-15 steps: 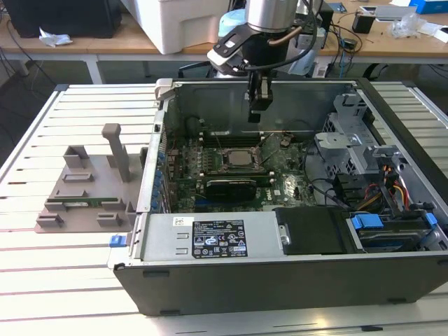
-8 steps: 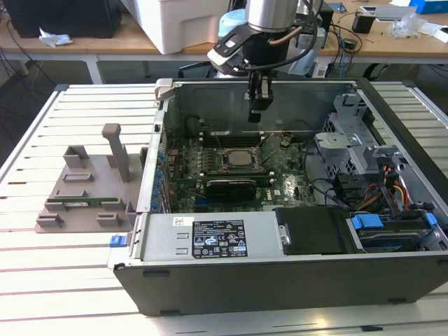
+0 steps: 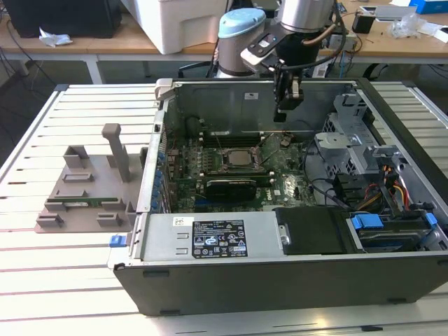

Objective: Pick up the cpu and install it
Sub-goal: 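Close the cpu cover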

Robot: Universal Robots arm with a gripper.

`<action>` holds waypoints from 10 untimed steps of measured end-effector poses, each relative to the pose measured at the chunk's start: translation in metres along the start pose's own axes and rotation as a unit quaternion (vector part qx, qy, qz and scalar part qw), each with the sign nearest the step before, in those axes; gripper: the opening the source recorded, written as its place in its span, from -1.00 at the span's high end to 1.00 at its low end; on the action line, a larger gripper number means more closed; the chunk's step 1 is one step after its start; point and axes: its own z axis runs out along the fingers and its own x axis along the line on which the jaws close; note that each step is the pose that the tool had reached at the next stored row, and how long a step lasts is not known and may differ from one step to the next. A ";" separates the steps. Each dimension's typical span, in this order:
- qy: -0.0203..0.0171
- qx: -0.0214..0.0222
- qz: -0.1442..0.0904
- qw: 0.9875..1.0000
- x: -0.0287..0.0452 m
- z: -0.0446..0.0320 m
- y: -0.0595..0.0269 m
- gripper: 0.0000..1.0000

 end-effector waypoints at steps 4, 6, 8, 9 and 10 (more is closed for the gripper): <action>0.000 0.001 0.000 1.000 0.0003 -0.0002 0.0158 0.79; 0.000 0.003 0.000 1.000 0.0012 0.0032 0.0277 0.79; 0.000 0.004 0.000 1.000 0.0017 0.0068 0.0308 0.79; 0.000 0.004 0.000 1.000 0.0018 0.0094 0.0309 0.79; 0.000 0.004 0.000 1.000 0.0018 0.0113 0.0309 0.79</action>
